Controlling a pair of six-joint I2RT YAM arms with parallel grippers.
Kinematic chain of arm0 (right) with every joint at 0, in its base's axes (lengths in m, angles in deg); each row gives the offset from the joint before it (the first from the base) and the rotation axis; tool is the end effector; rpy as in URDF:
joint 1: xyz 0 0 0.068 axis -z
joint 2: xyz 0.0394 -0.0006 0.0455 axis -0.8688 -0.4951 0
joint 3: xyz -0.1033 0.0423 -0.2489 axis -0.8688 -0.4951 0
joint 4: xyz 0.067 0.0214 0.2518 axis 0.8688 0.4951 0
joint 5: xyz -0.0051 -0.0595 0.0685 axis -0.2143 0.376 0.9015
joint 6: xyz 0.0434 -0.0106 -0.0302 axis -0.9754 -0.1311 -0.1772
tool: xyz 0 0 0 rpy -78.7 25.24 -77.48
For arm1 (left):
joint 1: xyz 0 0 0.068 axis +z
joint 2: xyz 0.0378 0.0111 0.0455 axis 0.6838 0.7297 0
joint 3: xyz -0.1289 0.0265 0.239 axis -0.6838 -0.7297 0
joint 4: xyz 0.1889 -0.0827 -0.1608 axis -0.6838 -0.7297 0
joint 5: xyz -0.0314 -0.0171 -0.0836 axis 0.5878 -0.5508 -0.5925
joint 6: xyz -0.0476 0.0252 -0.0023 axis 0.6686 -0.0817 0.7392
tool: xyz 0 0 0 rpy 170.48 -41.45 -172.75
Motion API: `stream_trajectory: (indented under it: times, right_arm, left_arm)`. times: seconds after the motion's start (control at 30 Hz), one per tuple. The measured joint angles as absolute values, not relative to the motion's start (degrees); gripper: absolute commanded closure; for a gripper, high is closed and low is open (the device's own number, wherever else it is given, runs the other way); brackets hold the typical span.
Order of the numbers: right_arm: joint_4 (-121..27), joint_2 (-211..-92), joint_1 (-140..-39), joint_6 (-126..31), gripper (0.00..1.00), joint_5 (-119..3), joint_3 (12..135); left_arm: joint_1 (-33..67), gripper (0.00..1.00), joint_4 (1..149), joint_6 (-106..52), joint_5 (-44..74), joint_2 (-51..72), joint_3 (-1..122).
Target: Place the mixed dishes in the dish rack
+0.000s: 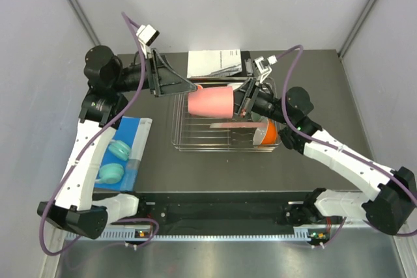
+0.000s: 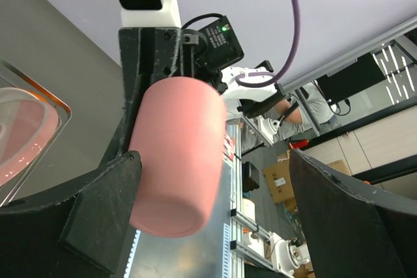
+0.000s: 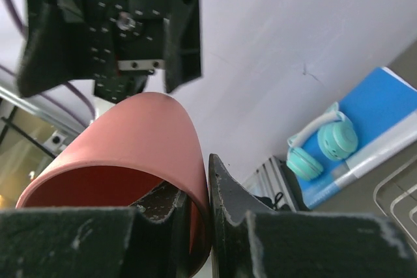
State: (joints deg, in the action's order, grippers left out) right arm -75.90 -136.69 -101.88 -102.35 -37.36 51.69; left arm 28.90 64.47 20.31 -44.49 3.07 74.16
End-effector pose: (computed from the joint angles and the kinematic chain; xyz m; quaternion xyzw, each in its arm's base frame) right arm 0.1880 0.1894 0.3923 -0.0928 0.6052 0.7003 0.3671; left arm 0.2072 -0.0866 0.5039 0.1870 0.6594 -0.6681 0.2894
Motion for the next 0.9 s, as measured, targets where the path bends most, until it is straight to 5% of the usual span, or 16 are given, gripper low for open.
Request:
stream_trajectory:
  times: [0.9]
  right_arm:
    - [-89.6,-149.6,-101.2,-109.9,1.00,-32.3,58.2]
  left_arm:
    - [29.1,0.01,69.9,22.8,-44.7,3.1,67.8]
